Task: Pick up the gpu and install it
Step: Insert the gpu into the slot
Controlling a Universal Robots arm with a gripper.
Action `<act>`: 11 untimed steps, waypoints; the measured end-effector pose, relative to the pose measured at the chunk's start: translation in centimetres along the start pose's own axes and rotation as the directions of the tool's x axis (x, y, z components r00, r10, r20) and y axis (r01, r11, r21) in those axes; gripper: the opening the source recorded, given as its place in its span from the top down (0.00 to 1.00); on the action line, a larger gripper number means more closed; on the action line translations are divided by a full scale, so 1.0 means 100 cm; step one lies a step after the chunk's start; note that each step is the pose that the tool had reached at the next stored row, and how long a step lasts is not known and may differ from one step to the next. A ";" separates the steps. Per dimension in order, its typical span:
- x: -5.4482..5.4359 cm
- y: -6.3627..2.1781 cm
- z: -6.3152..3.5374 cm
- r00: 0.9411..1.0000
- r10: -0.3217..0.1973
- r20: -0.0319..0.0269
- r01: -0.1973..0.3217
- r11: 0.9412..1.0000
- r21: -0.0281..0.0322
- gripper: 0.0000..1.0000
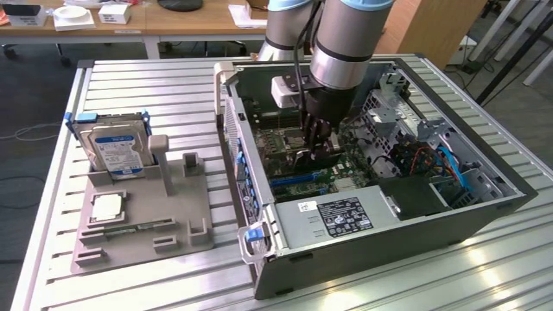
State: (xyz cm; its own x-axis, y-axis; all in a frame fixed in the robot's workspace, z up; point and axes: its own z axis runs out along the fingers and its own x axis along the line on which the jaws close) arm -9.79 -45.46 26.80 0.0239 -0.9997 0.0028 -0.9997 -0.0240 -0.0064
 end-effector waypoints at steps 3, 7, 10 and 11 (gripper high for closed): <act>0.000 0.0001 0.0004 1.000 0.000 0.000 0.000 1.000 0.000 0.73; 0.000 0.0002 0.0015 1.000 0.000 0.002 0.000 1.000 -0.003 0.73; 0.000 0.0001 0.0024 1.000 0.000 0.006 0.000 1.000 -0.004 0.73; 0.000 0.0001 0.0026 1.000 0.000 0.008 0.000 1.000 -0.004 0.73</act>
State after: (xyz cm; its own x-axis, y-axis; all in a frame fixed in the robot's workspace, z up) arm -9.80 -45.46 26.54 0.0235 -0.9997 -0.0053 -0.9997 -0.0235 -0.0023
